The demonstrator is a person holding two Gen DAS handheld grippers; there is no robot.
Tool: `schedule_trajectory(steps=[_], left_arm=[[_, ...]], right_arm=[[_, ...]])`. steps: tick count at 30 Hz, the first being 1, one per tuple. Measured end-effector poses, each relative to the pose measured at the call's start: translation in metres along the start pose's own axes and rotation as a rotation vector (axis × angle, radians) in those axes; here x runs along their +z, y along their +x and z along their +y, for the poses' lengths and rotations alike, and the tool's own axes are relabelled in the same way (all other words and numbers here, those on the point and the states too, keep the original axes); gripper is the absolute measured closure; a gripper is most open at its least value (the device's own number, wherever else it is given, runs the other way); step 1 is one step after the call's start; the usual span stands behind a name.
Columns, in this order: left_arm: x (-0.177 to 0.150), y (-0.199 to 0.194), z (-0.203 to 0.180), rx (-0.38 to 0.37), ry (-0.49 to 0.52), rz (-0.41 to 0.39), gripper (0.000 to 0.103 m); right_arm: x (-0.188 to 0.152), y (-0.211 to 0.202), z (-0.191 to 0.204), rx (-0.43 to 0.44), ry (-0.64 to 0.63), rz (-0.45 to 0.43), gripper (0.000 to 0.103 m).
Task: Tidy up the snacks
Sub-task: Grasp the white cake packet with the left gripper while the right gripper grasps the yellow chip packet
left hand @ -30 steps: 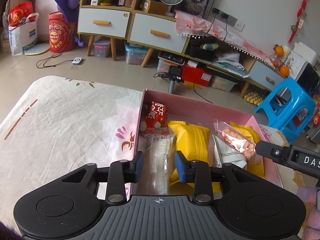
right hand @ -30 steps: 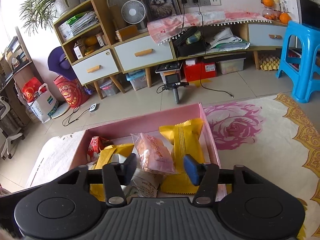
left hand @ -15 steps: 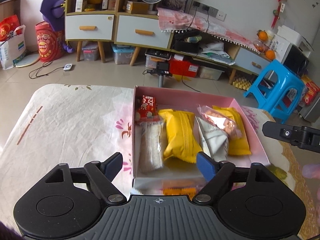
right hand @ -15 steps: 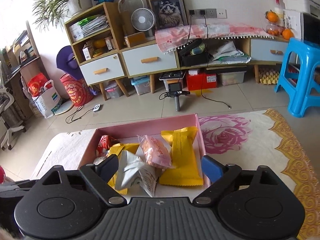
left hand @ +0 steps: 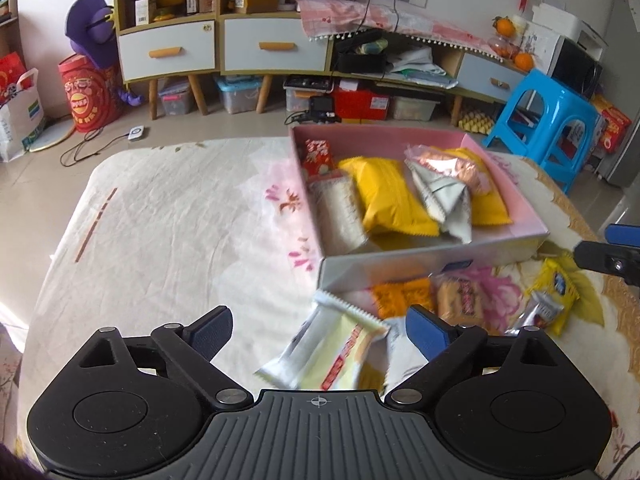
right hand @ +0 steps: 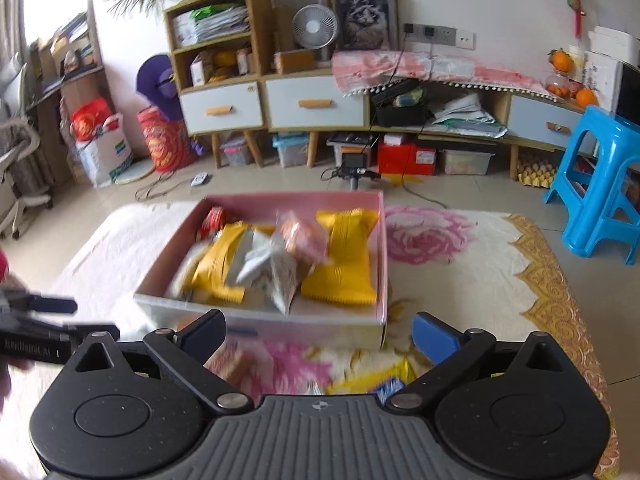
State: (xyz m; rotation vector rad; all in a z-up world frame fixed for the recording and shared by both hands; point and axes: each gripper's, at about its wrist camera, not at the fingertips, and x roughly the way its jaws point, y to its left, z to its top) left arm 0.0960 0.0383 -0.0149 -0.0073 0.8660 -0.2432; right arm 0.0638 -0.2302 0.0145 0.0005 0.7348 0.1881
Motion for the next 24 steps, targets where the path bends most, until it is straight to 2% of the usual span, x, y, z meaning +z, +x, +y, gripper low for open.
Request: schedule_trajectory(steps=[8, 12, 16, 24], left_arm=[[-0.027, 0.014, 0.022, -0.002, 0.052, 0.018, 0.008], [-0.038, 0.023, 0.025, -0.043, 0.084, 0.026, 0.008], [-0.044, 0.031, 0.026, -0.066, 0.112, 0.023, 0.008], [-0.034, 0.038, 0.026, -0.129, 0.122, -0.019, 0.009]], right_arm=[[-0.033, 0.006, 0.014, -0.01, -0.149, 0.026, 0.01], [-0.041, 0.008, 0.011, -0.021, -0.177, 0.028, 0.011], [-0.048, 0.014, -0.004, -0.051, -0.13, 0.039, 0.011], [-0.051, 0.028, -0.041, -0.099, 0.069, 0.064, 0.011]])
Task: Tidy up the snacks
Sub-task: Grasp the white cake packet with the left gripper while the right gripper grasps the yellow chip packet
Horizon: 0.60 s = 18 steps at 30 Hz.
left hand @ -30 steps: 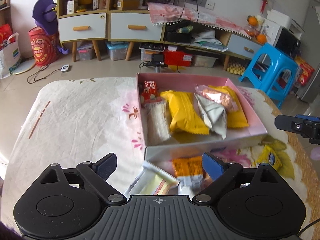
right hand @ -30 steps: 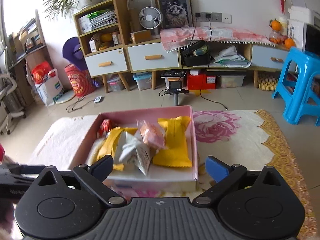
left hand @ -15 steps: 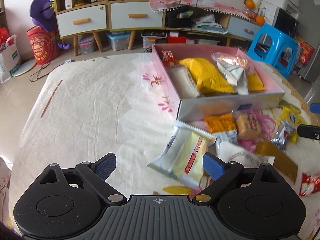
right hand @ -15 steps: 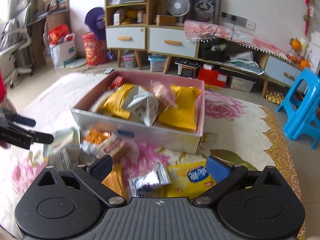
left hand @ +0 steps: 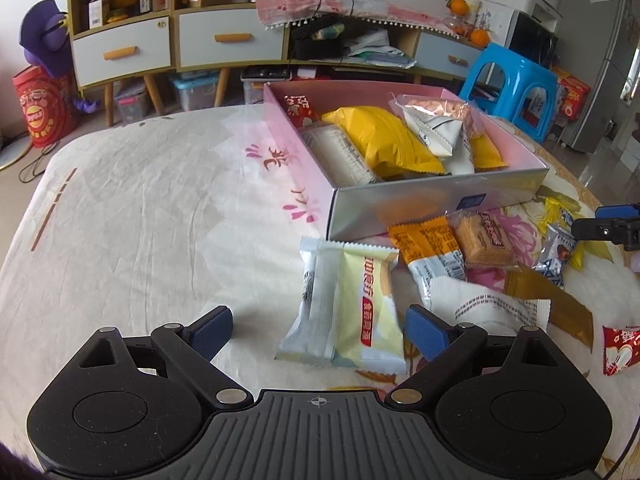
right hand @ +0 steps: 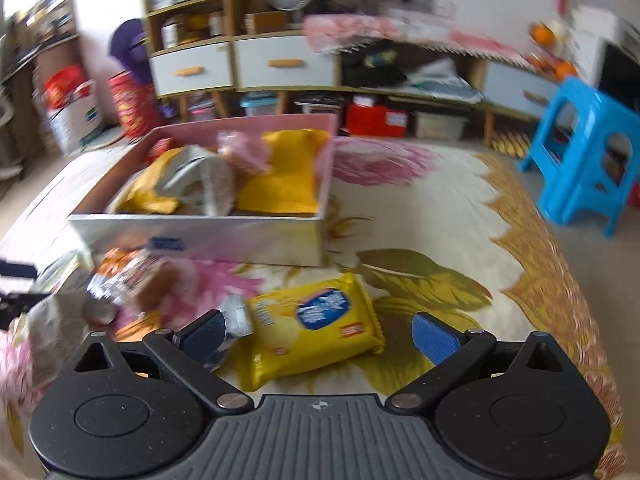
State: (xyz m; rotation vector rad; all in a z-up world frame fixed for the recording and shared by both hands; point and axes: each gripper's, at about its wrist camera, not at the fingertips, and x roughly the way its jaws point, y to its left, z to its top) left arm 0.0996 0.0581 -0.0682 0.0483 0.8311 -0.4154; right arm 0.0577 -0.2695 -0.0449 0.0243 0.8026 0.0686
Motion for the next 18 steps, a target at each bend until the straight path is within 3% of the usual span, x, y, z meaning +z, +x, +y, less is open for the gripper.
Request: schedule_trajectory(steps=[8, 16, 18], left_arm=[[0.007, 0.007, -0.007, -0.012, 0.024, 0.003, 0.011], [0.01, 0.011, -0.009, 0.029, 0.034, 0.0, 0.026], [0.01, 0.011, -0.01, 0.03, 0.037, -0.001, 0.034]], right_arm=[[0.007, 0.011, -0.002, -0.012, 0.055, -0.006, 0.011], [0.01, 0.028, 0.003, -0.058, 0.036, 0.011, 0.016], [0.009, 0.032, 0.004, -0.062, 0.021, 0.023, 0.018]])
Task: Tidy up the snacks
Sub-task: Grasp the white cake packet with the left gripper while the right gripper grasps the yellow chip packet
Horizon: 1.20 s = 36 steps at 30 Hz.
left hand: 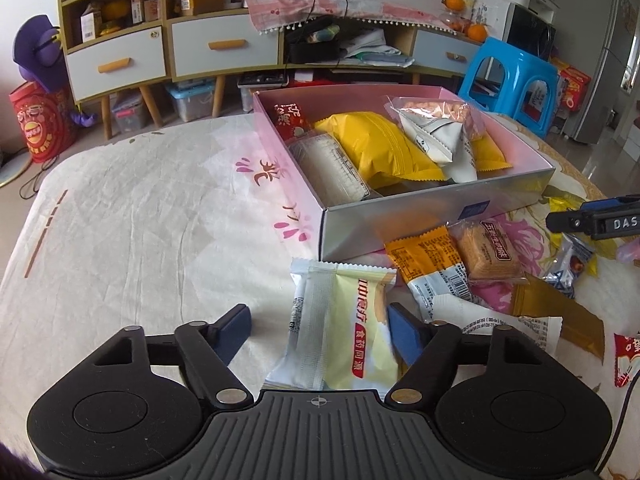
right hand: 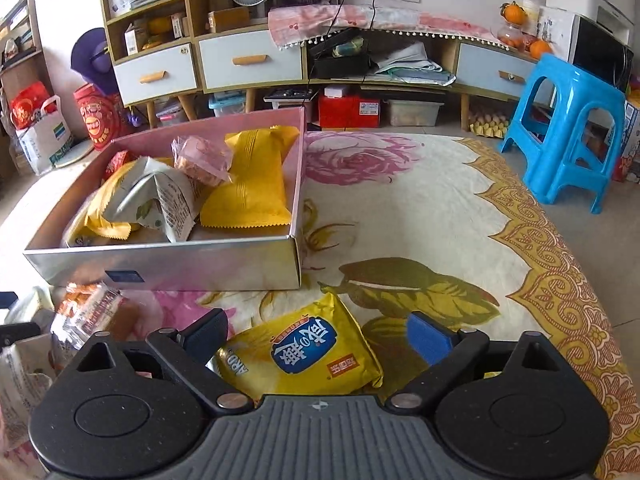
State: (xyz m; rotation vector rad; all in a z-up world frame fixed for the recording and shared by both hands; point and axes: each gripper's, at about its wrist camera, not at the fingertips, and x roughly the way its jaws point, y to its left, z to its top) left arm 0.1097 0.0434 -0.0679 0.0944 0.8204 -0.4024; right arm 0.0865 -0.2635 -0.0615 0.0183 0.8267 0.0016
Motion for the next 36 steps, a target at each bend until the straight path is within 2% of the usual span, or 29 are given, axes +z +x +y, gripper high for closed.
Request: schedule_trajectory(steps=[1, 3, 5, 12, 19, 23, 31, 36], left_arm=[[0.0, 0.0, -0.001, 0.003, 0.003, 0.0, 0.037], [0.001, -0.001, -0.002, 0.021, -0.001, 0.004, 0.049], [0.001, -0.003, -0.001, 0.041, -0.006, 0.011, 0.054], [0.0, -0.008, 0.003, 0.062, -0.057, 0.032, 0.054], [-0.003, -0.012, -0.002, 0.087, -0.047, 0.059, 0.053], [-0.004, -0.012, -0.005, 0.102, -0.036, 0.065, 0.053], [-0.001, -0.014, -0.005, 0.11, -0.095, 0.097, 0.055], [0.004, -0.015, -0.003, 0.11, -0.145, 0.107, 0.057]], right_arm=[[-0.001, 0.002, 0.0, -0.001, -0.008, 0.008, 0.019], [-0.003, 0.004, 0.0, 0.0, -0.023, 0.024, 0.022], [-0.005, 0.004, -0.001, -0.001, -0.03, 0.042, 0.027], [-0.009, -0.009, -0.005, 0.003, -0.054, 0.064, 0.037], [-0.015, -0.019, -0.002, 0.015, -0.093, 0.087, 0.046], [-0.015, -0.021, -0.001, 0.035, -0.092, 0.092, 0.055], [-0.009, -0.022, 0.001, 0.041, -0.102, 0.104, 0.062], [0.0, -0.029, 0.002, 0.047, -0.084, 0.087, 0.063]])
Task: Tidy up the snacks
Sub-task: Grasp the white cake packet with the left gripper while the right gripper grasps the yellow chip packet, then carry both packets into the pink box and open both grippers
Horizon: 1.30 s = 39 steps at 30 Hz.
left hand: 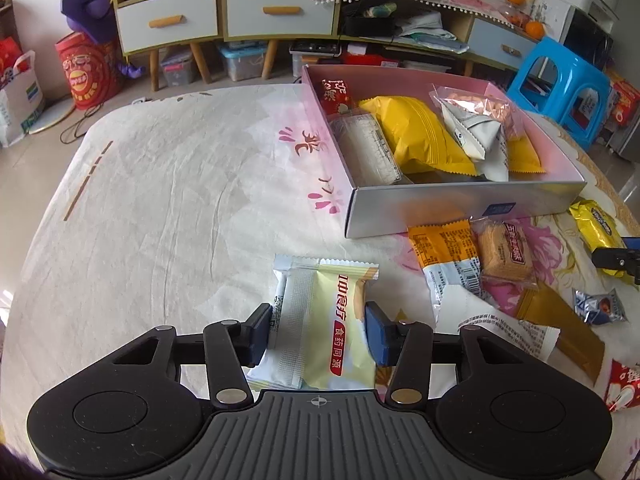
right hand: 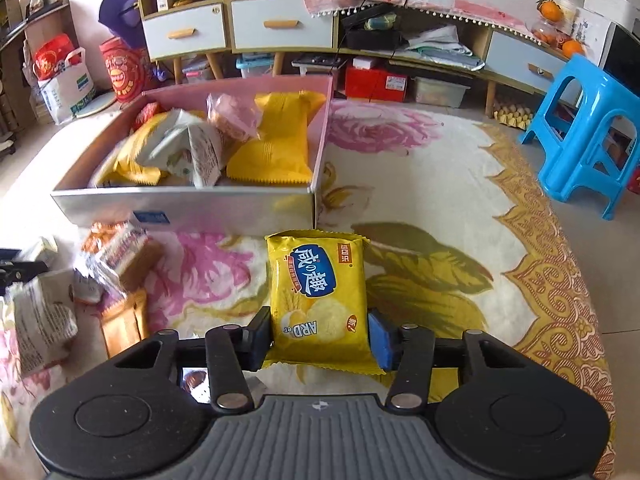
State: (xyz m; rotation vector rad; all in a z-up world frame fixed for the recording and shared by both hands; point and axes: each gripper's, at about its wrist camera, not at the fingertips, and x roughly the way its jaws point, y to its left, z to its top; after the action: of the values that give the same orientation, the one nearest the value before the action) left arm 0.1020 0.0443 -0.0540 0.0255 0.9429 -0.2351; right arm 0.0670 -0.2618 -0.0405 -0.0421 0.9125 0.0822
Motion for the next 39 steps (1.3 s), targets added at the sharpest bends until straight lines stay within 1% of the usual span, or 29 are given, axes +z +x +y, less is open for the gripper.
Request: schedule_trajectory(steps=[12, 19, 24, 32, 39], left_arm=[[0.01, -0.015, -0.001, -0.005, -0.028, -0.017, 0.057], [0.02, -0.025, 0.0, -0.04, -0.055, -0.045, 0.057], [0.03, -0.029, -0.004, -0.06, -0.068, -0.068, 0.057], [0.047, -0.027, -0.015, -0.092, -0.105, -0.11, 0.057], [0.065, -0.013, -0.032, -0.119, -0.116, -0.148, 0.057]], right_arm=[[0.011, -0.022, 0.0, 0.013, 0.008, -0.062, 0.063], [0.022, -0.023, 0.002, 0.021, 0.044, -0.07, 0.063], [0.033, -0.026, 0.009, 0.043, 0.061, -0.091, 0.063], [0.051, -0.023, 0.02, 0.082, 0.08, -0.118, 0.063], [0.066, -0.009, 0.029, 0.109, 0.12, -0.129, 0.063]])
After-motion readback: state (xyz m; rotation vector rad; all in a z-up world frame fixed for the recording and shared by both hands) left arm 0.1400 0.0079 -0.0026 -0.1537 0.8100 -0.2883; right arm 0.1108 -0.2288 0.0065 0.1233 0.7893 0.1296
